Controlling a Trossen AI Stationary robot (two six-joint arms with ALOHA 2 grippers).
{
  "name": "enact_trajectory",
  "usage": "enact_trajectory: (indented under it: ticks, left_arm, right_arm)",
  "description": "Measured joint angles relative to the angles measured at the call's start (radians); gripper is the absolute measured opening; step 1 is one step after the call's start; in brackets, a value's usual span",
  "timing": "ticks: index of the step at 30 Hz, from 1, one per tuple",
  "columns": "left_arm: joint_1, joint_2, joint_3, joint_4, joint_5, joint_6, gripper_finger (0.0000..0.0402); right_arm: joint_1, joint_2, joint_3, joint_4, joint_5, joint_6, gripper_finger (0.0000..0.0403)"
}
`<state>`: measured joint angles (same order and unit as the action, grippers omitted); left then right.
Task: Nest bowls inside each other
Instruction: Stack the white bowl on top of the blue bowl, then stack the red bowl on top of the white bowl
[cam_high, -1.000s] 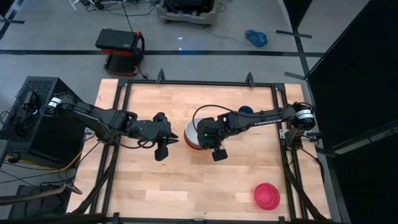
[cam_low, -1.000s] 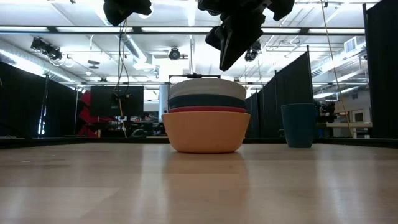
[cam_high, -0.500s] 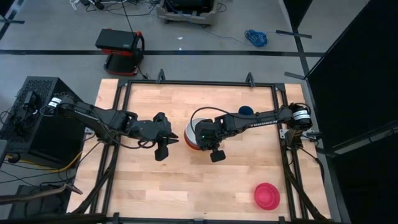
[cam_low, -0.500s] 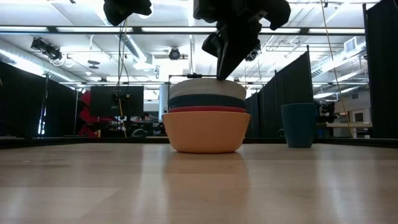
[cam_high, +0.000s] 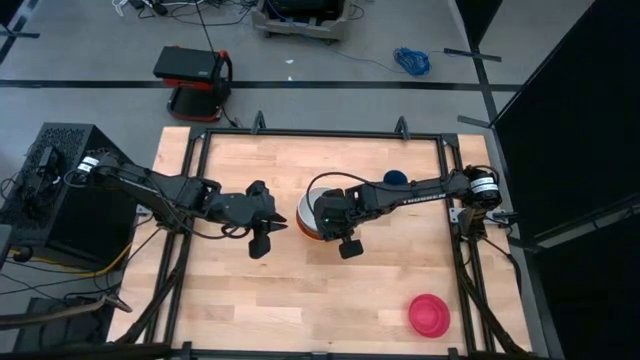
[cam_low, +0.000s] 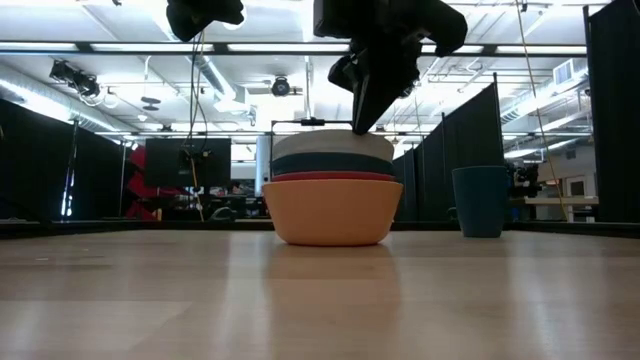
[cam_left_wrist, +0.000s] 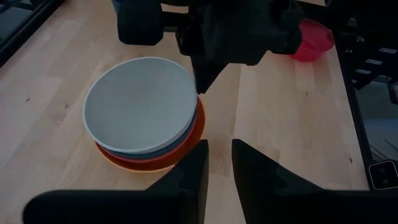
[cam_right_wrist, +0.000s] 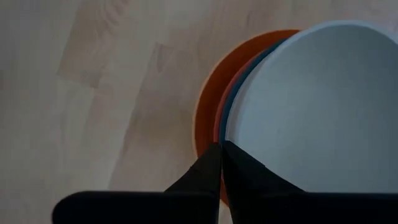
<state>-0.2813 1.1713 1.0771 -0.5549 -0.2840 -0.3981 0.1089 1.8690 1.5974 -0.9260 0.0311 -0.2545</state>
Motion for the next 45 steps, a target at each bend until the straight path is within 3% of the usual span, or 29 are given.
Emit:
enact_trajectory:
  ticks: [22,27,31,45]
  left_arm:
    - [-0.001,0.000,0.000,-0.007,0.000,0.005,0.0058]
    - [-0.003,0.000,0.000,-0.021,0.000,0.002,0.0058]
    - [-0.003,0.000,0.000,-0.021,0.000,0.003,0.0058]
    - [-0.048,-0.001,0.000,-0.016,-0.011,-0.025,0.0058]
  right_arm:
    - [0.042,-0.028,0.132,-0.039,-0.014,-0.003,0.0000]
    - [0.075,-0.043,0.132,-0.018,-0.112,0.099,0.0000]
    - [0.146,-0.043,0.131,0.059,-0.126,0.130,0.0000]
    - [0.276,-0.052,-0.027,0.130,-0.008,0.282,0.0000]
